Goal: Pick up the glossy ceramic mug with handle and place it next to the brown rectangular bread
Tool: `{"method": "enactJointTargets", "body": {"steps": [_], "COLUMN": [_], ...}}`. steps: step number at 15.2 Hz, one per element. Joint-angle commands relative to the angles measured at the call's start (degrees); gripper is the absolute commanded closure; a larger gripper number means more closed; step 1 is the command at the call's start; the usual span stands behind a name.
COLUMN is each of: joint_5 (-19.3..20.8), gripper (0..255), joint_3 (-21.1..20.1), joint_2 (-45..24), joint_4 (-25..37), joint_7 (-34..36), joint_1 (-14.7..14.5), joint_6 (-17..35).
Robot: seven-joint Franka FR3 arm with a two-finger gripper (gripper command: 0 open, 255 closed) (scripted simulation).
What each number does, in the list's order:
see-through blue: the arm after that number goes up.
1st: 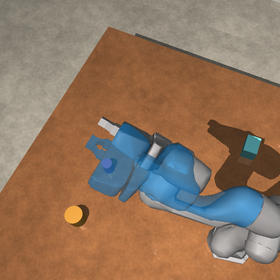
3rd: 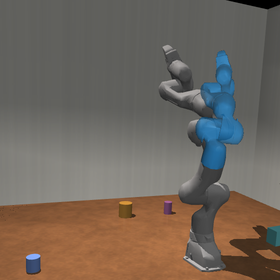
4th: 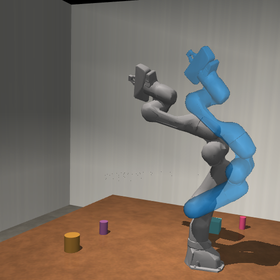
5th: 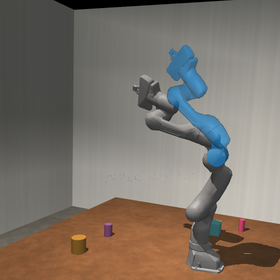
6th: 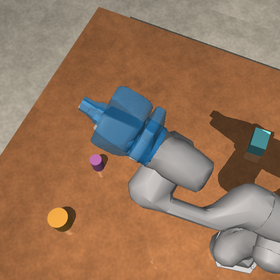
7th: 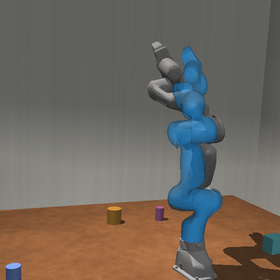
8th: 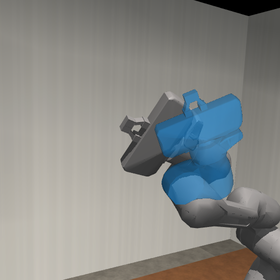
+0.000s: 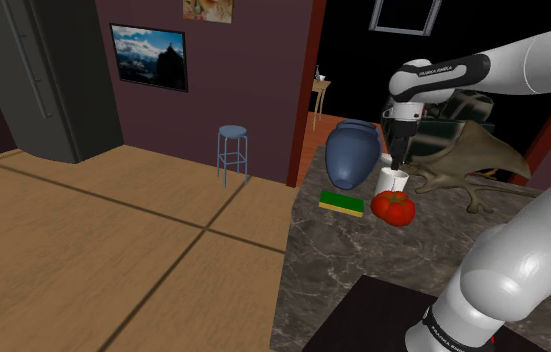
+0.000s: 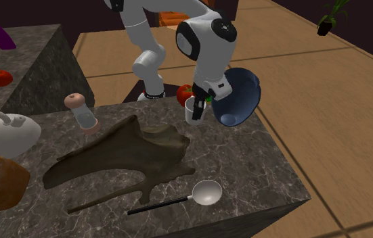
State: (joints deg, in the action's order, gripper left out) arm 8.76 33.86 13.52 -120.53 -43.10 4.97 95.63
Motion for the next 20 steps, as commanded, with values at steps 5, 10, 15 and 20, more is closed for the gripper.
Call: {"method": "enactJointTargets", "body": {"steps": [5, 10, 15, 20], "joint_5": [0.3, 0.4, 0.4, 0.4], "gripper": [0, 0, 255, 255], "joint_3": [0.7, 0.8, 0.8, 0.8], "joint_2": [-0.4, -0.4, -0.4, -0.4], "joint_4": [-4.2, -5.4, -5.4, -5.4], "joint_7": [-0.4, -0.4, -0.4, -0.4], "joint_1": [0.3, 0.4, 0.4, 0.4], "joint_6": [4.4, 5.6, 5.6, 5.6]}}
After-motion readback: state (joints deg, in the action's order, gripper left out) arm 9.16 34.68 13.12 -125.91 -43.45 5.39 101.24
